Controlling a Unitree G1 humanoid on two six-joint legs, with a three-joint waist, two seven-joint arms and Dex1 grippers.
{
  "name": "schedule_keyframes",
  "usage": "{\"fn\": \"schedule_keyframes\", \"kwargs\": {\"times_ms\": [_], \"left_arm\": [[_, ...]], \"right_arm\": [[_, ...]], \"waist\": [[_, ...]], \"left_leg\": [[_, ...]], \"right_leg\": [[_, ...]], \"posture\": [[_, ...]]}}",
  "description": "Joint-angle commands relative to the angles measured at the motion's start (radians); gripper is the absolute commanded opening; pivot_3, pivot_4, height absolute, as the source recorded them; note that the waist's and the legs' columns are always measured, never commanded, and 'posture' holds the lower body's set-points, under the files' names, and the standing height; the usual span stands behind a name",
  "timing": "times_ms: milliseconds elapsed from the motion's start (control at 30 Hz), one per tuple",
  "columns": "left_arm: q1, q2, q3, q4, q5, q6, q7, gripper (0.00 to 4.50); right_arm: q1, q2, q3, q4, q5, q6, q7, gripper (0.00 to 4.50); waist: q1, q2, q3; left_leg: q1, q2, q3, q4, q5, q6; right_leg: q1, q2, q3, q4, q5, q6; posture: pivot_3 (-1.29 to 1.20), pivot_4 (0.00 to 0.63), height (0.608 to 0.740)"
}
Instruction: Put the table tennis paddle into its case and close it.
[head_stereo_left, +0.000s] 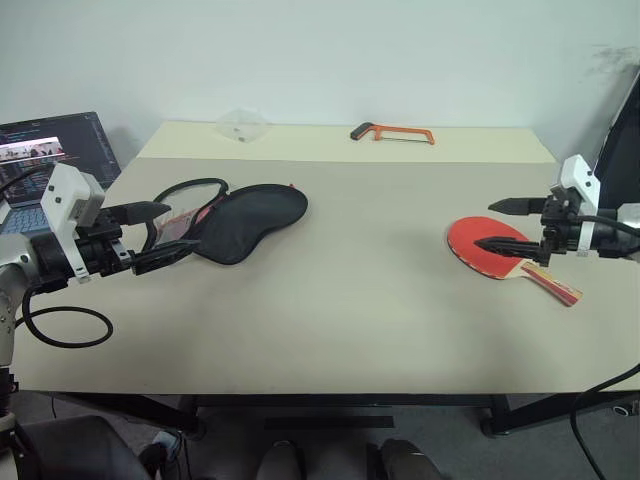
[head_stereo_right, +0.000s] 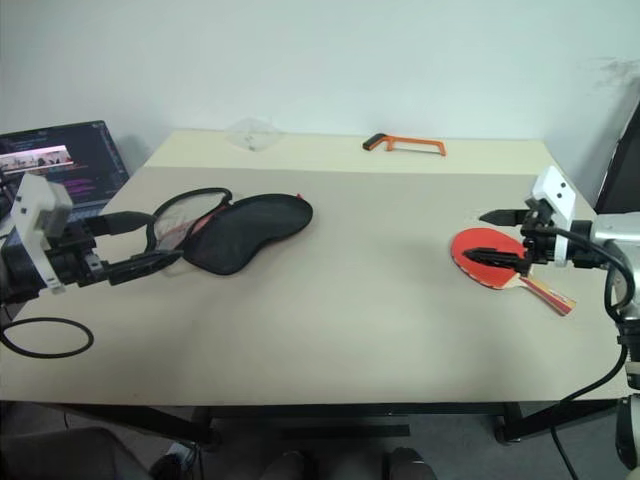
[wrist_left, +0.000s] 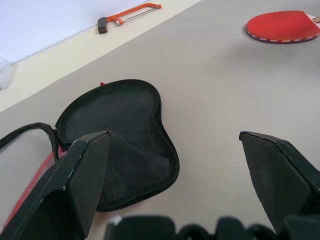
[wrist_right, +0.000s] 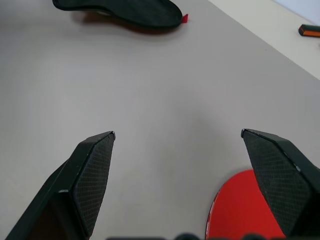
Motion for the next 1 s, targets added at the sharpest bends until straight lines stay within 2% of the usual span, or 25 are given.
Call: {"fn": "schedule_keyframes", "kwargs": {"times_ms": [33,333,533,1000], "left_arm": [[-0.032,0.02,-0.01,-0.017,0.001,-0.011,-0.003,4.5],[-0.093,-0.046,-0.01,0.072,0.059,-0.052,0.147,4.5],[-0.057,-0.034,-0.011,0.154,0.104,-0.083,0.179,4.5],[-0.23,-0.236,-0.132,0.311,0.246,-0.098,0.465,4.5]], "right_arm": [[-0.045,-0.003,-0.011,-0.003,0.007,-0.021,-0.003,4.45],[-0.063,0.021,-0.003,-0.014,0.009,-0.023,-0.008,4.45],[-0.072,0.027,0.008,0.0,0.0,-0.031,-0.004,4.45],[-0.072,0.044,0.021,-0.009,-0.011,-0.029,-0.045,4.45]], "waist": [[0.0,0.0,0.0],[0.0,0.0,0.0],[0.001,0.0,0.0],[0.005,-0.001,0.0]], "left_leg": [[0.0,0.0,0.0,0.0,0.0,0.0],[0.0,0.0,0.0,0.0,0.0,0.0],[0.0,0.0,-0.001,0.0,0.0,0.0],[0.0,-0.001,-0.002,0.003,0.0,0.0]], "right_leg": [[0.0,0.0,0.0,0.0,0.0,0.0],[0.0,0.0,0.0,0.002,0.0,0.0],[-0.001,0.001,0.0,0.004,0.0,-0.001],[0.0,0.001,0.0,0.007,0.001,-0.002]], "posture": [[0.0,0.15,0.74],[0.0,0.15,0.74],[0.0,0.15,0.74],[0.0,0.15,0.74]]}}
